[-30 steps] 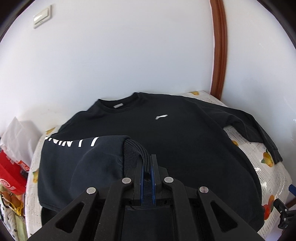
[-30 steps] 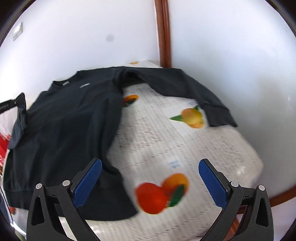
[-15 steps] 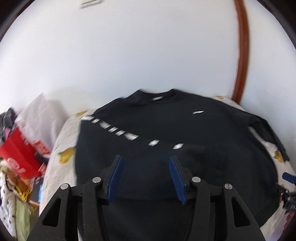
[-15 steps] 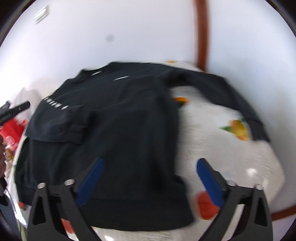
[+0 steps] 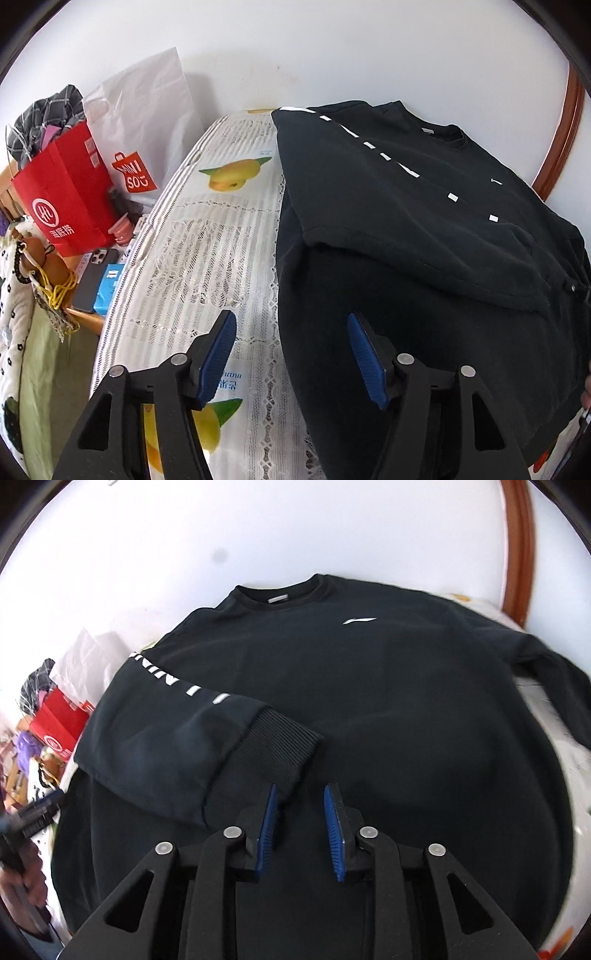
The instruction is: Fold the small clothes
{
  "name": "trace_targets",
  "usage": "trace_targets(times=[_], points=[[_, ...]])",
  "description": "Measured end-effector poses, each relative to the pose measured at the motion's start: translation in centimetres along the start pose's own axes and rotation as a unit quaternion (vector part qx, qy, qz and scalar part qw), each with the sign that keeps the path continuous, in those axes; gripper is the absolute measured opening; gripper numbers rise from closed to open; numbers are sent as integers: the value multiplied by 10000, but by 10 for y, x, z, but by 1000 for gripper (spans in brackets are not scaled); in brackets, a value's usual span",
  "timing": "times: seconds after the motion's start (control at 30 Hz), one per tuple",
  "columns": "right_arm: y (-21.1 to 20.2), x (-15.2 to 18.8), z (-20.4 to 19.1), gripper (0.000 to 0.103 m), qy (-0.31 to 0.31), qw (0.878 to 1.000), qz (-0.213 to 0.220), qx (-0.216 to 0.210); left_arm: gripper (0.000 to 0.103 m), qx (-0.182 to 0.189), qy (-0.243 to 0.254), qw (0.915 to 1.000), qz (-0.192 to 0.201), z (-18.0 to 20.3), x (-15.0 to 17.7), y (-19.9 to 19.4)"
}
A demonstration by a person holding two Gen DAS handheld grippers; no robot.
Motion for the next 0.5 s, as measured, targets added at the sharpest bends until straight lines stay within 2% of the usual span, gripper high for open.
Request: trace_targets(times=[0.1,0.17,0.23,0.27,0.37,0.5], points=[[15,-11,-3,43,46,10000,-25,-70,63,94,-26,9999,-61,1,1,10],[26,-17,-3,43,84,9999,-85,50,63,204,-71,9997,-150,3,1,18],[37,-21,-1,43,145,9998,-121,101,66,208,-15,9998,-68,7,1,20],[39,-22,1,42,182,9997,-145,80,66,201,46,9998,-56,10,1,21],[38,-27,0,18,134,9999,-19,-34,69,86,152,9998,52,14,2,24],[20,-47,-12,15,-136,9996,240,-107,72,-29,190,9997,121,15,3,24]])
Point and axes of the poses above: each gripper's, at about its wrist camera, not at the fingertips, and y roughly the way its jaws point, z to its right, x to its underside, the point moved 1 cm from there along y, roughly the way its jaws point, and after that the axes turned 3 degrees about -y, right-handed, at the moved point
